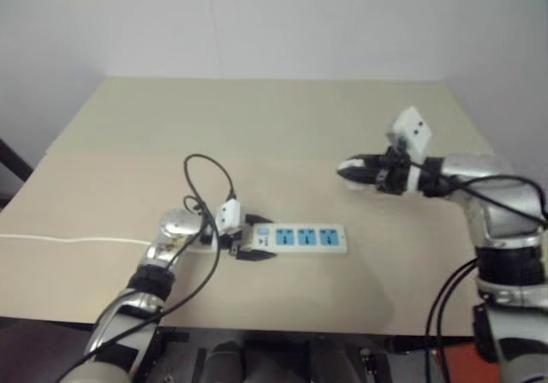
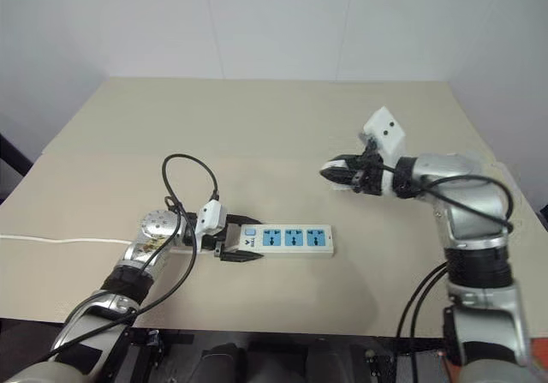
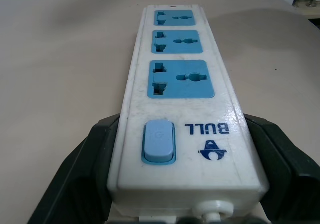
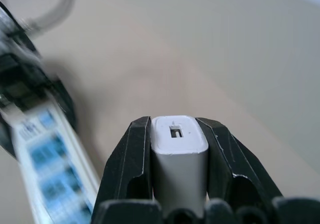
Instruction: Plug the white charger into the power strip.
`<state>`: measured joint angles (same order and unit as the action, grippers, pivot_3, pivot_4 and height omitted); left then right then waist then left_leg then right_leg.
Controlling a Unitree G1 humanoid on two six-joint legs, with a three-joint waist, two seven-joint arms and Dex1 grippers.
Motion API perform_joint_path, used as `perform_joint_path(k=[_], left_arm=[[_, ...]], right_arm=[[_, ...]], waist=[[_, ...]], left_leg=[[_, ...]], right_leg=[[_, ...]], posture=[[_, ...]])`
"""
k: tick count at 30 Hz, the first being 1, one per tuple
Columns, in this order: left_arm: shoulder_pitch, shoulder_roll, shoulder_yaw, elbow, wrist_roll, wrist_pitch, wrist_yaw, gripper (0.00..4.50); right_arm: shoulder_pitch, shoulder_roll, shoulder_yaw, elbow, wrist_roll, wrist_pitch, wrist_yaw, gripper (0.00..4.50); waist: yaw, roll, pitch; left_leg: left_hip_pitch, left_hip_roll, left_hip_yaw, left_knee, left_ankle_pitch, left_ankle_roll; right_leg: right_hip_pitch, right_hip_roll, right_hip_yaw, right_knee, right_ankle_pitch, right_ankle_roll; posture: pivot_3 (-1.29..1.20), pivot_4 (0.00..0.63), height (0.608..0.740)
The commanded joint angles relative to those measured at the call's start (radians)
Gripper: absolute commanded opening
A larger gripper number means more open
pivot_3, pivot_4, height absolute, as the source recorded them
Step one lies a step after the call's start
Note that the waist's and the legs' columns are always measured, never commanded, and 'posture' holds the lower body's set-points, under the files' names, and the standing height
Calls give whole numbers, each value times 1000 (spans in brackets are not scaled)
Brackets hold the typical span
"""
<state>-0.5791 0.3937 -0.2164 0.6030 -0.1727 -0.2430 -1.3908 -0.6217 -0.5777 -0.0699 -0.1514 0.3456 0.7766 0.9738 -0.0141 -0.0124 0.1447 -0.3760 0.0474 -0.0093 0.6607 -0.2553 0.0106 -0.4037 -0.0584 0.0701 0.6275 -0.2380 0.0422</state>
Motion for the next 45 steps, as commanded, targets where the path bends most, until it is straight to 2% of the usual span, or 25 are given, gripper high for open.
perform_joint_path(k=[1,6,12,20,29,40,45], left_arm=[[2,14,-25,28,40,2,-11,3287],[2,11,-25,27,38,-2,-10,3287],[11,17,-26,16,35,0,-20,3287],[14,20,-27,10,36,-2,-23,3287],[35,34,-25,-23,31,11,-21,3287],[36,39,-26,-29,32,14,-23,3287],[34,37,-29,-27,31,16,-26,3287]], right_arm=[[23,30,16,-74,49,-63,0,1117],[111,107,131,-31,34,-229,39,1117],[125,144,231,40,-6,-370,81,1117],[91,223,297,177,-57,-479,70,1117],[59,255,306,289,-86,-544,83,1117],[70,234,290,273,-76,-529,97,1117],[45,240,254,260,-21,-465,88,1117]], waist=[[0,0,0],[-2,-1,-1],[-2,-1,-1],[-2,-1,-1],[-4,-2,-1],[-4,-2,-1],[-3,-2,-1]], left_leg=[[0,0,0,0,0,0],[1,0,0,0,0,0],[1,0,0,0,0,0],[2,0,0,0,0,0],[2,0,0,0,0,0],[3,0,0,0,0,0],[2,0,0,0,0,0]], right_leg=[[0,0,0,0,0,0],[0,0,0,0,0,0],[0,1,0,1,0,0],[0,1,0,1,0,-1],[1,1,0,1,0,-1],[1,1,0,1,0,-1],[1,1,0,1,0,-1]], posture=[[0,150,740],[0,150,740],[0,150,740],[0,150,740],[0,150,740],[0,150,740],[0,150,740]])
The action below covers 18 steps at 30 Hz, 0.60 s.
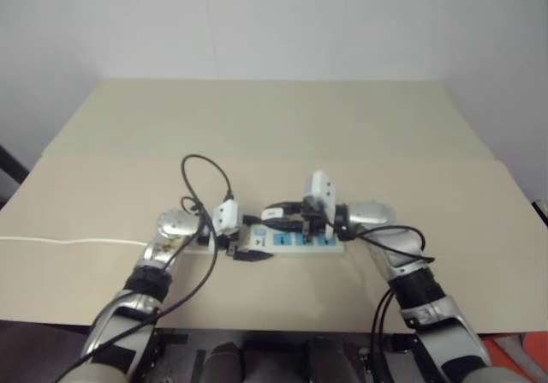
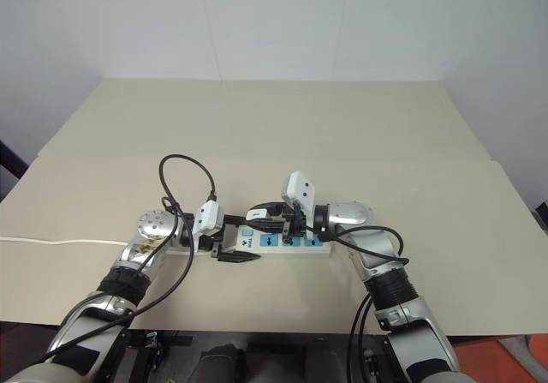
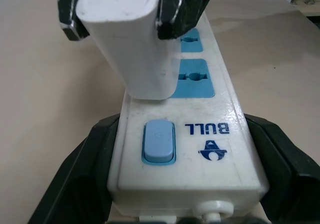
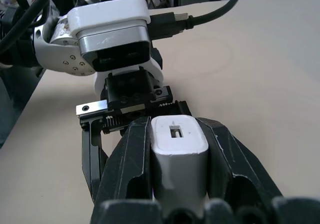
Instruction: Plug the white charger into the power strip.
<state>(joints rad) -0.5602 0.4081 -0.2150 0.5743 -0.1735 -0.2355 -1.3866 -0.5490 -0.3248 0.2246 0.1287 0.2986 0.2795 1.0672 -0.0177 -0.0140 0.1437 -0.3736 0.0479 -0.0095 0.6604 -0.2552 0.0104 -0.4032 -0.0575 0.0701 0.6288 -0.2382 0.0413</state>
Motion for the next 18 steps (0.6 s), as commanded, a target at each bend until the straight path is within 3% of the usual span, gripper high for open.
perform_joint_path(k=[1,10,18], left_arm=[[15,22,-31,2,32,8,-30,3287],[18,24,-32,-2,33,10,-29,3287],[17,33,-30,0,36,8,-32,3287]], right_arm=[[-29,-11,-43,-25,34,41,-7,1117],[-43,53,-114,-35,161,248,-97,1117],[-21,24,-91,-51,125,213,-75,1117]], waist=[[0,0,0],[0,0,0],[-2,0,0]], left_leg=[[0,0,0,0,0,0],[0,0,0,0,0,0],[0,0,0,-1,0,0]], right_leg=[[0,0,0,0,0,0],[0,0,0,0,0,0],[0,0,0,0,0,0]], posture=[[0,150,740],[0,150,740],[0,150,740]])
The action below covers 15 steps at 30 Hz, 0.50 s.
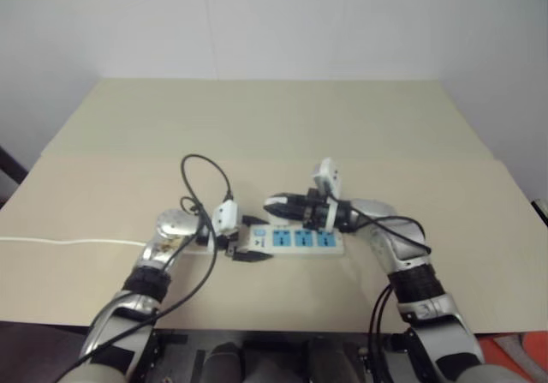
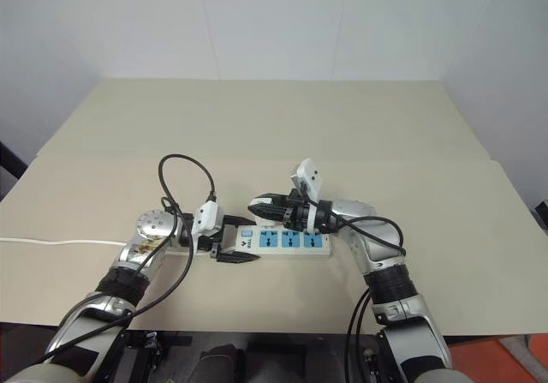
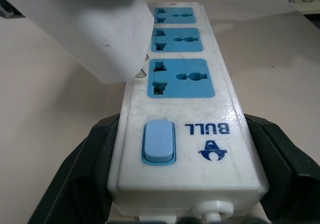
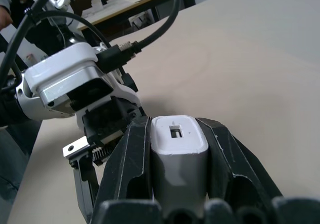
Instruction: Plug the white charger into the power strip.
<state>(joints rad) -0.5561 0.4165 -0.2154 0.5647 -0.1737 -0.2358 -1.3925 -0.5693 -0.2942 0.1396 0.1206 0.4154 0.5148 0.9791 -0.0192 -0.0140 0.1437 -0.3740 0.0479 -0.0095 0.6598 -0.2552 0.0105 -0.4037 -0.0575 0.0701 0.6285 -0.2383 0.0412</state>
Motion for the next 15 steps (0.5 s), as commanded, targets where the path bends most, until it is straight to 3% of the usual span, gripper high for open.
perform_joint_path(k=[1,15], left_arm=[[12,25,-30,10,36,8,-25,3287],[9,28,-29,11,38,11,-21,3287]], right_arm=[[3,-7,-2,-46,7,-25,15,1117],[5,16,37,-8,-31,-94,21,1117]], waist=[[-1,0,0],[-3,0,0]], left_leg=[[0,0,0,0,0,0],[0,0,0,0,0,0]], right_leg=[[0,0,0,0,0,0],[0,0,0,0,0,0]], posture=[[0,150,740],[0,150,740]])
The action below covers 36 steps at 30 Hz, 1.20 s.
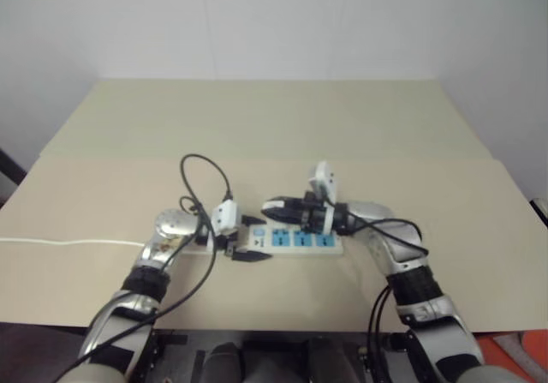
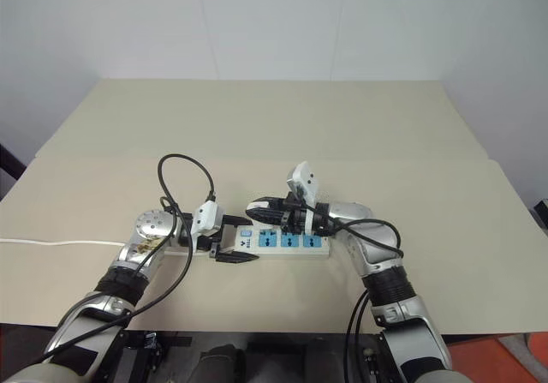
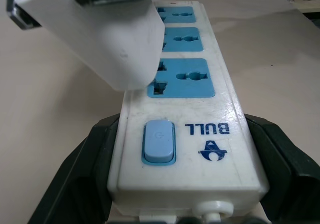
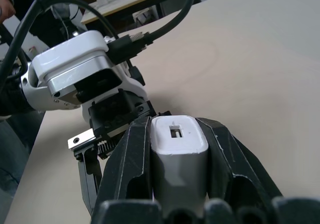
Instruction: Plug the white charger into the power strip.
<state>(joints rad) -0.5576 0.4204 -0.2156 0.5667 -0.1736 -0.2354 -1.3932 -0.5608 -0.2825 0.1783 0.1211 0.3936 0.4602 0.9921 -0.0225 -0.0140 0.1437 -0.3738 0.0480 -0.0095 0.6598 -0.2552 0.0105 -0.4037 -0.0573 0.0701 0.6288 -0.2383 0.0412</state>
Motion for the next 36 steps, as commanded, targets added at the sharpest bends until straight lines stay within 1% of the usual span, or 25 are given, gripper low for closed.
perform_joint_path(k=[1,12,18,24,30,36], left_arm=[[10,24,-28,11,38,10,-19,3287],[2,29,-27,19,40,7,-20,3287],[3,31,-27,18,39,8,-22,3287],[4,37,-26,14,38,10,-24,3287],[11,50,-23,9,37,10,-26,3287],[16,61,-26,4,32,11,-22,3287]], right_arm=[[-4,2,-1,-2,-11,-44,11,1117],[20,-26,8,-8,-27,-60,39,1117],[31,-24,24,0,-49,-89,36,1117],[27,-29,40,45,-94,-198,55,1117],[60,-104,29,67,-113,-299,113,1117],[83,-166,21,114,-124,-344,142,1117]], waist=[[0,0,0],[-1,0,0],[0,0,0],[-4,0,0],[-5,0,0],[4,0,0]], left_leg=[[0,0,0,0,0,0],[0,0,0,0,0,0],[0,0,0,0,0,0],[1,0,0,0,0,0],[1,0,0,0,0,0],[0,0,0,0,0,0]], right_leg=[[0,0,0,0,0,0],[0,0,0,0,0,0],[0,0,0,0,0,0],[0,0,0,0,0,0],[1,0,0,0,0,0],[1,0,0,-2,0,0]], posture=[[0,150,740],[0,150,740],[0,150,740],[0,150,740],[0,150,740],[0,150,740]])
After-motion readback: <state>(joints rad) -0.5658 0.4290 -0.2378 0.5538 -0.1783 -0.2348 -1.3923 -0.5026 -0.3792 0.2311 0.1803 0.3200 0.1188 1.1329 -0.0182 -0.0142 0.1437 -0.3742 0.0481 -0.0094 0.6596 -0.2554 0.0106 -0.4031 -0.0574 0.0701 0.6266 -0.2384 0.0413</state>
